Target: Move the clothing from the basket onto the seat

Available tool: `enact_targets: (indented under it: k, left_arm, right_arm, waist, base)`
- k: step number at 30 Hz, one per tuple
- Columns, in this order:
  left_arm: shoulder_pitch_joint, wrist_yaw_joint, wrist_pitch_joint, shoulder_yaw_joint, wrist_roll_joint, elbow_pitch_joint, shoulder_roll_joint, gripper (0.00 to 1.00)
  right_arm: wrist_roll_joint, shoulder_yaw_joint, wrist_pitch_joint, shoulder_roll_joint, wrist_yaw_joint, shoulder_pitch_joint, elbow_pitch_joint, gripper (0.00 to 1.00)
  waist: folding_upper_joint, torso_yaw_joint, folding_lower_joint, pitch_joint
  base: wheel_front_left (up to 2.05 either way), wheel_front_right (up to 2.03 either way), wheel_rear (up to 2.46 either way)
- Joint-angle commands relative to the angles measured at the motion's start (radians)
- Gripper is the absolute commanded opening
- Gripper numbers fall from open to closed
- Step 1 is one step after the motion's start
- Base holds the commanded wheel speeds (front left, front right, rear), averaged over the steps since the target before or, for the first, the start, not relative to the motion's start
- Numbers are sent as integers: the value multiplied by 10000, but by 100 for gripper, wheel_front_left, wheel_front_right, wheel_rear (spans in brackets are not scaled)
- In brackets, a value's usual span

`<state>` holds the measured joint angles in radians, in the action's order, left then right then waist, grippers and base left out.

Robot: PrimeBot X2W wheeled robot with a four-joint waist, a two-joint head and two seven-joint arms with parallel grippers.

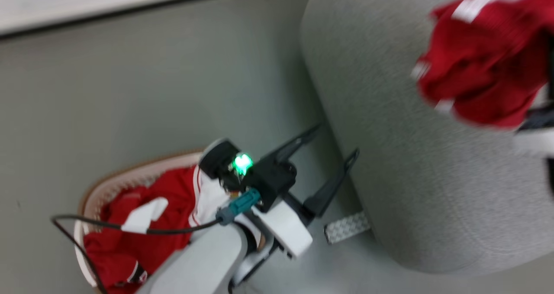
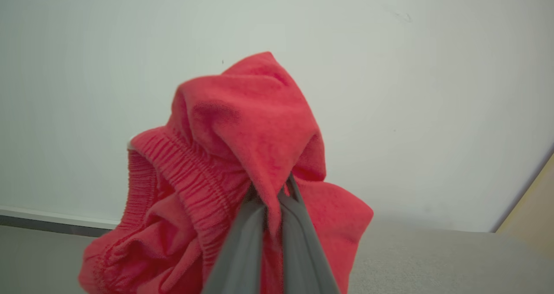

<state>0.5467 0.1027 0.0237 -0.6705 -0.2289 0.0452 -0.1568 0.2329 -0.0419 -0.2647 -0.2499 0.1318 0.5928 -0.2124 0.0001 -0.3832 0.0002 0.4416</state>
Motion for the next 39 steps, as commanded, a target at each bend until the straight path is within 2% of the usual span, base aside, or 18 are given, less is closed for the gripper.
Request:
enact_targets:
  k: [1, 6, 11, 15, 17, 18, 19, 22, 26, 32, 39]
  left_arm:
    - [448, 32, 44, 43, 231, -126, -134, 100]
    - [1561, 92, 286, 206, 489, -249, -248, 100]
    - [2262, 60, 535, 443, 606, -107, -338, 100]
    - [2552, -39, 753, 628, 599, 22, -364, 100]
    - [2599, -72, 832, 679, 567, 121, -372, 100]
    - [2614, -77, 895, 683, 554, 177, -380, 100]
    - [2613, -91, 925, 683, 551, 234, -393, 100]
    - [2533, -183, 1120, 746, 481, 451, -390, 100]
    - [2202, -385, 1510, 953, 314, 766, -493, 100]
    - [1340, -751, 1998, 1458, -81, 1125, -818, 100]
    - [-347, -1137, 2375, 2010, -653, 1622, -815, 100]
  right_arm:
    - [127, 270, 3, -174, -23, 636, -199, 0]
    - [151, 1490, 5, -1332, -21, 2759, -1374, 0]
    - [-29, 2855, 50, -2401, -21, 4506, -2935, 0]
    - [-434, 3665, 39, -2727, -21, 5282, -4266, 0]
    - [-616, 4124, 20, -2667, -21, 5448, -4850, 0]
    - [-761, 4360, 11, -2548, -23, 5463, -5121, 17]
    - [-897, 4526, 9, -2362, -21, 5393, -5381, 99]
    - [-1246, 4947, -1, -1881, -21, 5041, -5312, 100]
    - [-1349, 5133, 12, -699, -21, 4032, -4126, 100]
    - [-1357, 4519, 7, 591, -21, 1877, -1963, 100]
    - [-1474, 3363, 6, 1291, -23, -532, -371, 100]
  waist:
    - [-1, 675, -2, 1879]
    - [-1, 1173, -2, 3587]
    - [-1, 1568, -2, 4658]
    - [-1, 1798, -2, 5128]
    - [-1, 1846, -2, 5211]
    - [-1, 1859, -2, 5221]
    - [-1, 1857, -2, 5198]
    - [-1, 1795, -2, 4995]
    - [-1, 1604, -2, 4369]
    - [-1, 1352, -2, 2898]
    - [-1, 1559, -2, 643]
  base:
    - [0, 0, 0]
    - [0, 0, 0]
    - [0, 0, 0]
    - [0, 0, 0]
    - [0, 0, 0]
    - [0, 0, 0]
    - [0, 0, 0]
    - [0, 0, 0]
    - [0, 0, 0]
    - [0, 0, 0]
    - [0, 0, 0]
